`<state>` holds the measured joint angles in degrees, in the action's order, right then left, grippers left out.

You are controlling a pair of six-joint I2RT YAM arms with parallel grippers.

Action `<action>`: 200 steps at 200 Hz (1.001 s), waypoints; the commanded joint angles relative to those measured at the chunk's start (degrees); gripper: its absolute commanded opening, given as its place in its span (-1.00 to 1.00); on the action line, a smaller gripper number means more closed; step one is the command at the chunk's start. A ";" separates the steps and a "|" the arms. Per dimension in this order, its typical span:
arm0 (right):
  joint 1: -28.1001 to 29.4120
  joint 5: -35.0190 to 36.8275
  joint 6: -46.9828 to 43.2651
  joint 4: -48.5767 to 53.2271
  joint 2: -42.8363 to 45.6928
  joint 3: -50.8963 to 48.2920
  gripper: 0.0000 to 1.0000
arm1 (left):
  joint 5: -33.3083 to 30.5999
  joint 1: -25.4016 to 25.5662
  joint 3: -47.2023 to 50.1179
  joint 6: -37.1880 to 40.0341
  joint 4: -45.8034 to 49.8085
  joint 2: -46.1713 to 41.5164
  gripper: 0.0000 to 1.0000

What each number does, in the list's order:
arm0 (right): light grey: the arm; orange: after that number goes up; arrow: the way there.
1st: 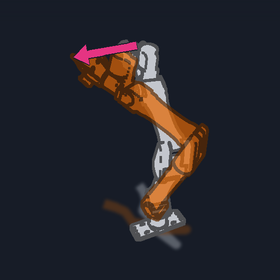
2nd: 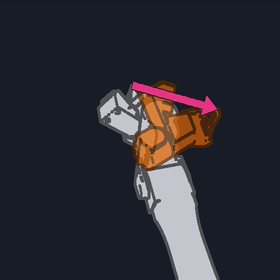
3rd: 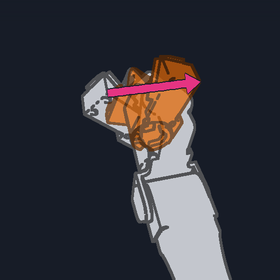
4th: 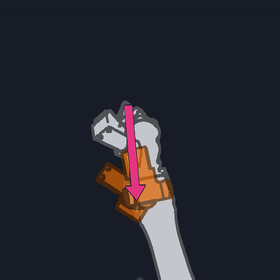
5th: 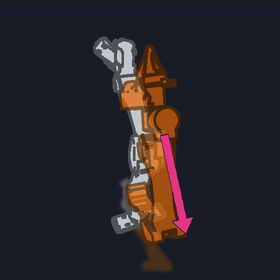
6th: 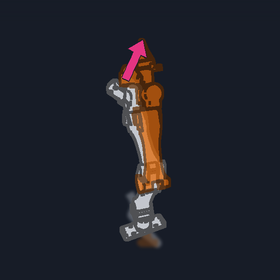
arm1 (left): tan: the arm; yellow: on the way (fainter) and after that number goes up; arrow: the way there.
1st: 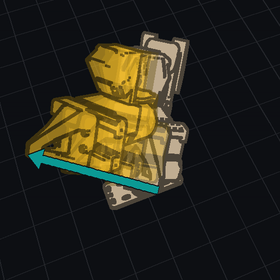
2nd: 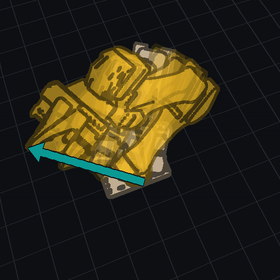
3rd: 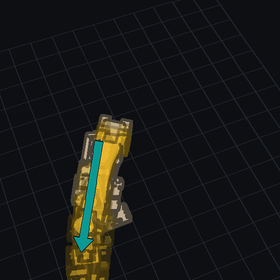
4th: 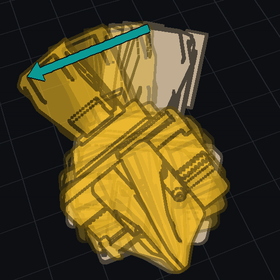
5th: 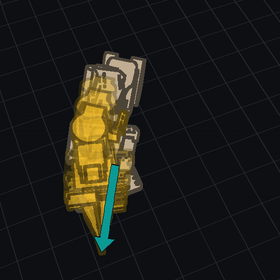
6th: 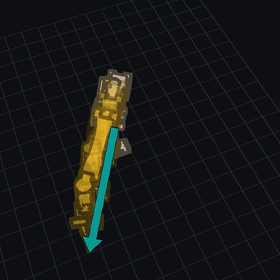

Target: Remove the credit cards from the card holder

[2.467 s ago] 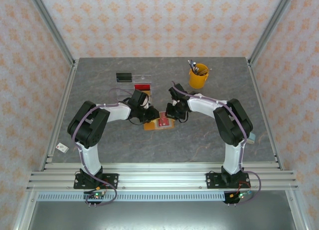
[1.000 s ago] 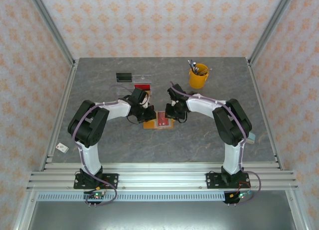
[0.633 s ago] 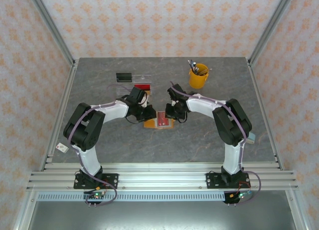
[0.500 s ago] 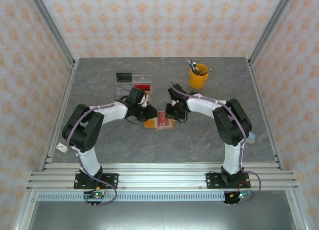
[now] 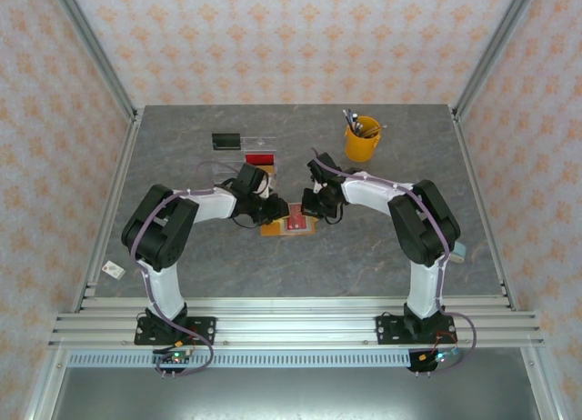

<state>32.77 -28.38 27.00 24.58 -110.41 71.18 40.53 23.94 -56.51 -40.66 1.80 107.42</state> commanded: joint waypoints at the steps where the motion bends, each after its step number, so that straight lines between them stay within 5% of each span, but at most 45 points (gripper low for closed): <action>1: 0.29 0.54 0.24 1.83 -4.25 -2.89 -0.90 | 1.52 -0.04 0.20 -0.09 -1.62 1.61 -0.56; 94: 0.26 -6.17 -0.42 -1.34 -5.10 -4.05 -0.90 | 5.22 -0.05 3.44 -2.65 -10.56 3.35 -0.77; 147: -0.41 2.65 -0.25 3.81 -4.50 -3.06 -0.87 | -4.55 -0.29 -0.24 6.78 5.55 0.11 -0.95; 200: -0.87 6.73 -0.37 6.05 -4.62 -2.64 -0.81 | -8.11 -0.73 -1.43 9.41 10.85 -0.34 -0.95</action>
<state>31.97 -29.80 26.94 23.18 -110.52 70.41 39.38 23.42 -57.84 -34.48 4.54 107.61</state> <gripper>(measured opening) 0.092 0.065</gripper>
